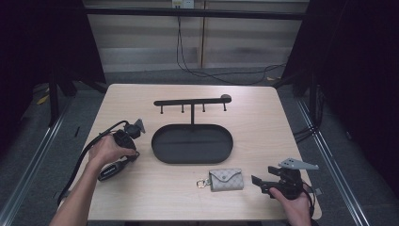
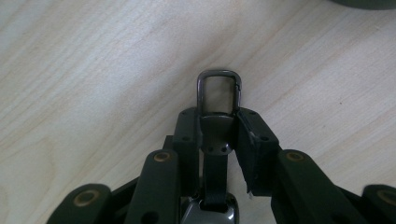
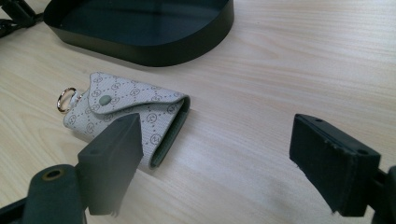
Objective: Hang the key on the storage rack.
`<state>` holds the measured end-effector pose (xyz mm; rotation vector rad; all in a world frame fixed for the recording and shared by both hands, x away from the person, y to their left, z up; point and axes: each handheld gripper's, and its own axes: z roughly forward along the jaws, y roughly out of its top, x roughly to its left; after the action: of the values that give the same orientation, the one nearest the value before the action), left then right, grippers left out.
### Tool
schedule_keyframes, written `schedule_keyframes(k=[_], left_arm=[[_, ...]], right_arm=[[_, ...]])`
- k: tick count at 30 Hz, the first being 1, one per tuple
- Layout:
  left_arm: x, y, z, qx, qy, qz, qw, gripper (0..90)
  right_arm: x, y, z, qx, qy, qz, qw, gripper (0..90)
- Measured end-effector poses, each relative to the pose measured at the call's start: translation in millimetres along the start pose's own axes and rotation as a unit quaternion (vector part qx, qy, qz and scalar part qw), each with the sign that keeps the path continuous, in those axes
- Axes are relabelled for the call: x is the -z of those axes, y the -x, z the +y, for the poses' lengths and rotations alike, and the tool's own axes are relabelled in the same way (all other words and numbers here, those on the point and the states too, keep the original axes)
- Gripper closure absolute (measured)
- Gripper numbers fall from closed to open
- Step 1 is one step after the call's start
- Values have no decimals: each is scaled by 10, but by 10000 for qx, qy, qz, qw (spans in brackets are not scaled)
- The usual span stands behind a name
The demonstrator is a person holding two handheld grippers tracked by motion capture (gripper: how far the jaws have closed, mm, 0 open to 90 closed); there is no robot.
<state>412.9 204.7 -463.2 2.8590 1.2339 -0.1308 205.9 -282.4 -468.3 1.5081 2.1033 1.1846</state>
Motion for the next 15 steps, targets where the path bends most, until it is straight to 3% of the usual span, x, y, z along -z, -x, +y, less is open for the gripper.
schedule_keyframes(k=[13, 15], left_arm=[[407, -110, -201, 263, 525, 77, 9982, 709], [485, -131, -236, 399, 599, 90, 9974, 710]], right_arm=[[0, -1, 0, -25, -5, -15, 10000, 169], [-1, -2, 1, -21, -11, -26, 10000, 169]])
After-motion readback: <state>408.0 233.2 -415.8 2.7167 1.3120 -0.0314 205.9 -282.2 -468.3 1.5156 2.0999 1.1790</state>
